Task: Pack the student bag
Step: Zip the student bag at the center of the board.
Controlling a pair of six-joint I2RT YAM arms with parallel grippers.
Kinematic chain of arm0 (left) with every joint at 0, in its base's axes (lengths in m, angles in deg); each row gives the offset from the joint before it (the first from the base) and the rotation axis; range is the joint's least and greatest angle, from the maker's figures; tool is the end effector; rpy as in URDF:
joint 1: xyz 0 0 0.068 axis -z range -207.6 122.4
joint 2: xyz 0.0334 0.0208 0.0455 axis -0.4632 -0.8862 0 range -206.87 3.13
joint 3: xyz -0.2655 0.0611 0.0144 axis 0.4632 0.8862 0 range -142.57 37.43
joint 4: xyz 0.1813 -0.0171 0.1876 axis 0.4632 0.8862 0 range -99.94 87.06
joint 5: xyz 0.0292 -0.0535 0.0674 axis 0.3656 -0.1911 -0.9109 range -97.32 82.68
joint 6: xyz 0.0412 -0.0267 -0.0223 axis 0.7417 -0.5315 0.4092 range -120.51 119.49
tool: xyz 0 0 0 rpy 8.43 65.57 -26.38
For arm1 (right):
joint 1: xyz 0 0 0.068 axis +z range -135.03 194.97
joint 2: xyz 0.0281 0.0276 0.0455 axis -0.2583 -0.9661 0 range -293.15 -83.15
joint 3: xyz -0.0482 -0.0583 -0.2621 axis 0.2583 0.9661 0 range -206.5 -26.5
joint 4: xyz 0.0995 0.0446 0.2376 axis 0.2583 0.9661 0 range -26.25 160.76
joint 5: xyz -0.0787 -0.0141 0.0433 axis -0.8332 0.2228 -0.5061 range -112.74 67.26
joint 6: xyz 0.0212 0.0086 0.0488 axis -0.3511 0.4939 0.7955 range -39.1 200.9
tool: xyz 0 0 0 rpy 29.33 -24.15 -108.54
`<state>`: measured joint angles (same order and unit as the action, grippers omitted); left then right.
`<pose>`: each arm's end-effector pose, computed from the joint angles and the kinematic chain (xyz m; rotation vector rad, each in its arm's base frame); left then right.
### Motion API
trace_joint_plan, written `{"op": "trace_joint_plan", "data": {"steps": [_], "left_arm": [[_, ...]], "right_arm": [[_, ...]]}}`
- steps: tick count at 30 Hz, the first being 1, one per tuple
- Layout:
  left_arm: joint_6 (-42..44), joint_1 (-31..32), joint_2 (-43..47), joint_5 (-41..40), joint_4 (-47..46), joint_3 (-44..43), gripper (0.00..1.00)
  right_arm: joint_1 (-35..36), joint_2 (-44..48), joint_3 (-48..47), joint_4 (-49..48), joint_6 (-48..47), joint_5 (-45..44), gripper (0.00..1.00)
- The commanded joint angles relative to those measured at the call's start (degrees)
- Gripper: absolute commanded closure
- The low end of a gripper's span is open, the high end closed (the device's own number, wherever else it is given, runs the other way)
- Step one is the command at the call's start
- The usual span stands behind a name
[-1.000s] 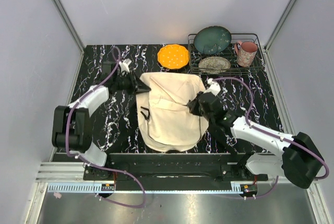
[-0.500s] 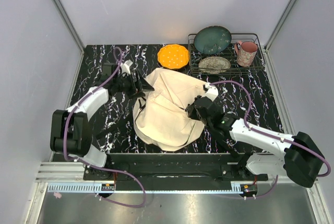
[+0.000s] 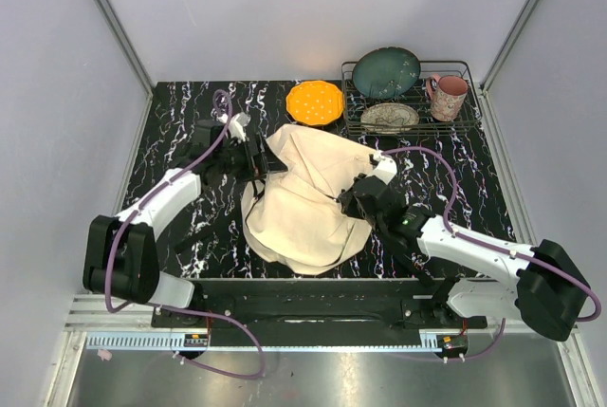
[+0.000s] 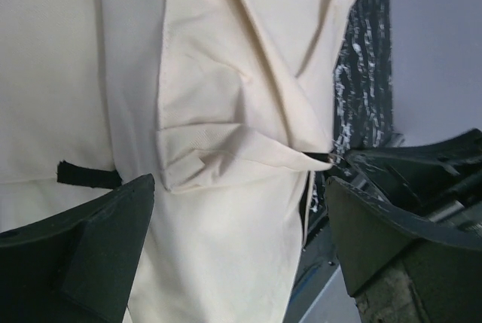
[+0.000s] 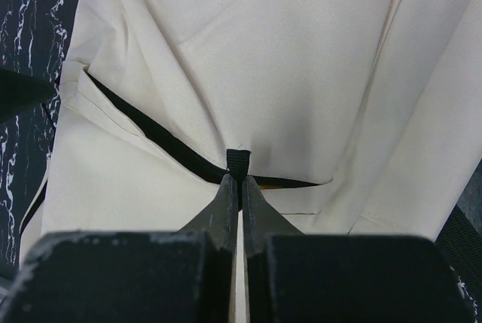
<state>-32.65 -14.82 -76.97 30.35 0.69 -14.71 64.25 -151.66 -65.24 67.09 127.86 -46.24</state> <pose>0.2867 -0.0874 0.2480 -0.0145 2.3310 -1.1482 0.1772 0.1841 0.2313 0.1971 2.1379 0.5643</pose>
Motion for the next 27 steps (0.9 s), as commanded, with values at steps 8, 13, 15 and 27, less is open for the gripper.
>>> {"op": "trace_joint_plan", "data": {"steps": [8, 13, 15, 27], "left_arm": [[10.7, 8.0, -7.2, -19.3, 8.3, -10.5, 0.01], [10.3, 8.3, -8.9, -18.3, 7.6, -9.8, 0.01], [9.8, 8.7, -9.3, -17.7, 7.4, -9.1, 0.02], [7.1, 8.9, -10.5, -15.8, 5.1, -6.7, 1.0]], "right_arm": [[0.2, 2.5, 0.5, 0.7, 1.0, -1.6, 1.0], [0.2, 3.5, 0.6, 1.2, 1.2, -2.2, 1.0], [0.1, 3.6, 0.7, 1.2, 1.1, -2.2, 1.0], [-2.2, 0.0, 0.5, 0.4, 0.6, -4.2, 1.0]]}}
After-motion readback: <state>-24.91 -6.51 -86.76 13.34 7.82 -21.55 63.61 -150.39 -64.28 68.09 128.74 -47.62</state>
